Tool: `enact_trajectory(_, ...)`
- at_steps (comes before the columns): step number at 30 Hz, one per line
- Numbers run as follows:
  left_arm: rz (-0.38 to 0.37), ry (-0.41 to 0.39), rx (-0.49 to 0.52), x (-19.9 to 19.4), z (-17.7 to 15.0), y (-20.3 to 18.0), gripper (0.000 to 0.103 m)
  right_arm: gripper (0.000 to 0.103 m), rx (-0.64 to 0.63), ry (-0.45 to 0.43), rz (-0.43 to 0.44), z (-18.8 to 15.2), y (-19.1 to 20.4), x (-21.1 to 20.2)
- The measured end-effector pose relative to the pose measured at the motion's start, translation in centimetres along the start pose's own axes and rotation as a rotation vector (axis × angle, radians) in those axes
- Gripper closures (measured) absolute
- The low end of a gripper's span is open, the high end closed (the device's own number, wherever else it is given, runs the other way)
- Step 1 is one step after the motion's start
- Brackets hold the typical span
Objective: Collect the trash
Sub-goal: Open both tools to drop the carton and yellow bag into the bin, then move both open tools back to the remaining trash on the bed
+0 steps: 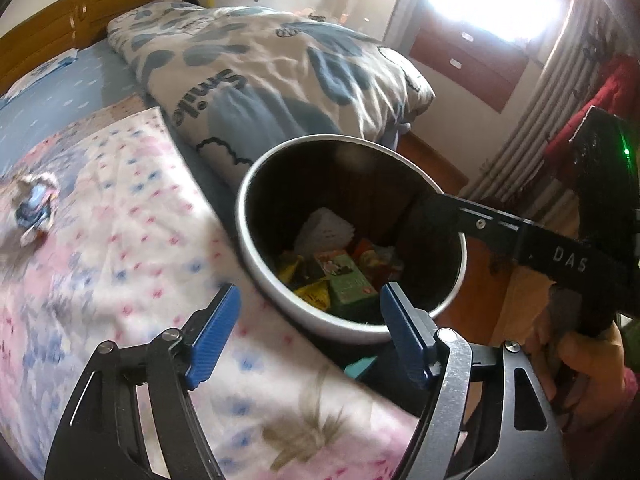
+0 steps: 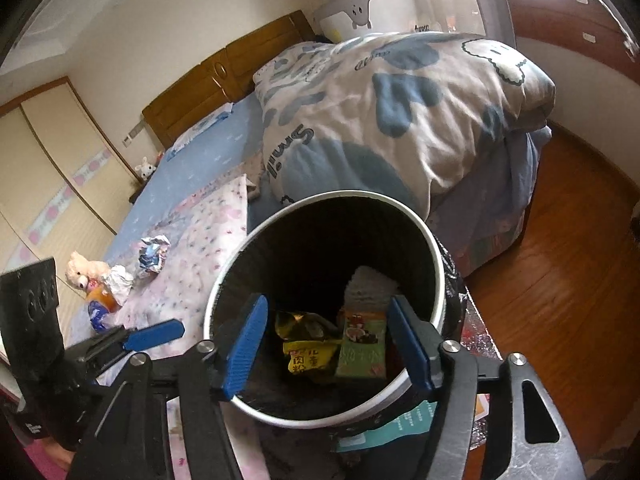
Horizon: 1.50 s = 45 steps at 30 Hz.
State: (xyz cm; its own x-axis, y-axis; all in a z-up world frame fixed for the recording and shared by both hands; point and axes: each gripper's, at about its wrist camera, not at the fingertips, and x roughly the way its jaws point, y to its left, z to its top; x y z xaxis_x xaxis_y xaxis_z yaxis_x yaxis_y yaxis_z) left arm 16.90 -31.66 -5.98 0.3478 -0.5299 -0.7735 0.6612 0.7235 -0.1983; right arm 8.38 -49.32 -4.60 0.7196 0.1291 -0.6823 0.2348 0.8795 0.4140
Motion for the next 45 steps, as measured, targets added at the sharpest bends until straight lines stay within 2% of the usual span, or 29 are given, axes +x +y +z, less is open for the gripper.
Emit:
enact_trajectory(9, 0.047, -0.044, -0.096, -3.7, -3.6, 3.6, 0.029, 0.025, -0.013, -0.034, 0.039, -1.6, 3.1, -1.0)
enact_trajectory(16, 0.103, -0.068, -0.199, -6.4, -6.1, 7.6, 0.029, 0.023, -0.071, -0.007, 0.083, -2.8, 7.0, -0.2)
enact_trajectory(20, 0.137, -0.077, -0.242, -7.7, -7.7, 9.8, 0.028, 0.018, -0.097, 0.014, 0.108, -3.6, 9.3, 0.6)
enact_trajectory(24, 0.189, -0.094, -0.285, -9.2, -9.5, 12.0, 0.028, 0.018, -0.134, 0.045, 0.137, -4.5, 11.9, 1.9)
enact_trajectory(34, 0.258, -0.111, -0.444, -12.1, -13.1, 17.9, 0.026, 0.017, -0.187, 0.11, 0.201, -6.0, 17.3, 5.3)
enact_trajectory(45, 0.355, -0.134, -0.531, -13.8, -14.4, 21.9, 0.026, 0.017, -0.203, 0.167, 0.232, -6.2, 20.9, 9.5)
